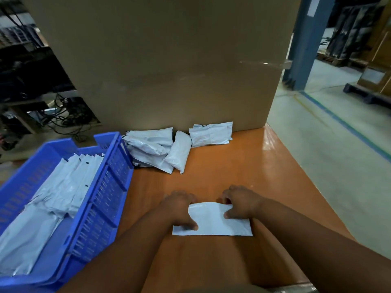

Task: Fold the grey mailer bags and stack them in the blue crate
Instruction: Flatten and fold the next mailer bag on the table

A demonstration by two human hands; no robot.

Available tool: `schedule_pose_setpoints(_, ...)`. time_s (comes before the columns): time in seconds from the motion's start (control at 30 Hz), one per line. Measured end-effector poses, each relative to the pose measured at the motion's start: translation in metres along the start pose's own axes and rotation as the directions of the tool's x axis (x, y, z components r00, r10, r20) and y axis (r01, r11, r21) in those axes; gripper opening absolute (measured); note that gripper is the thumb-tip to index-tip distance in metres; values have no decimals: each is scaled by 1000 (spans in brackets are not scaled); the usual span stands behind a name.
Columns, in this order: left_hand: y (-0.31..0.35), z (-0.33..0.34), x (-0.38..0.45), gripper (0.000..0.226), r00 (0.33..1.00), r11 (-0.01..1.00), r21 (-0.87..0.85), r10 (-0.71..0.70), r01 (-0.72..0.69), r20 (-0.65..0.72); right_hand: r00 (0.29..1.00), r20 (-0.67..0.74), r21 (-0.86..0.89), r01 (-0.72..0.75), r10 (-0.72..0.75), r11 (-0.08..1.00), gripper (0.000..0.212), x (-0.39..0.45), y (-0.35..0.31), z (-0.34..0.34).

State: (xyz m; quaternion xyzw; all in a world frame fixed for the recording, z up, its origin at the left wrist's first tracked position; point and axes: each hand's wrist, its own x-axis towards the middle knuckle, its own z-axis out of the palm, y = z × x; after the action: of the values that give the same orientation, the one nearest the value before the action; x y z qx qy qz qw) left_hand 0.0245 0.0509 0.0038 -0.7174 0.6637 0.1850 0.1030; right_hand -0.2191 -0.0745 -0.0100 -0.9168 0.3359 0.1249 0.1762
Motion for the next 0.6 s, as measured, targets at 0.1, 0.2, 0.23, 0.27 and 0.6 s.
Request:
schedule_pose_setpoints(0.1,-1,-3,3,59,998,994,-112,13,-20,-58,999,-27,46,28,-27,999,26,2,4,0)
schedule_pose_setpoints(0.2,-10,-9,3,25,994,957,-288,6,-38,-113,997,-64,136,39,-30,990,25,8,8,-2)
schedule_pose_setpoints(0.23,-13,-14,0,21,991,950,-308,15,-54,-130,998,-67,163,31,-20,986,25,10,9,-6)
schedule_pose_setpoints(0.27,-16,-20,-3,19,988,948,-312,19,-67,-154,998,-67,174,20,-9,984,23,12,10,-12)
schedule_pose_setpoints(0.6,-46,-118,-36,22,831,967,-253,-163,28,-531,931,-343,-204,58,-127,977,12,67,-18,-174)
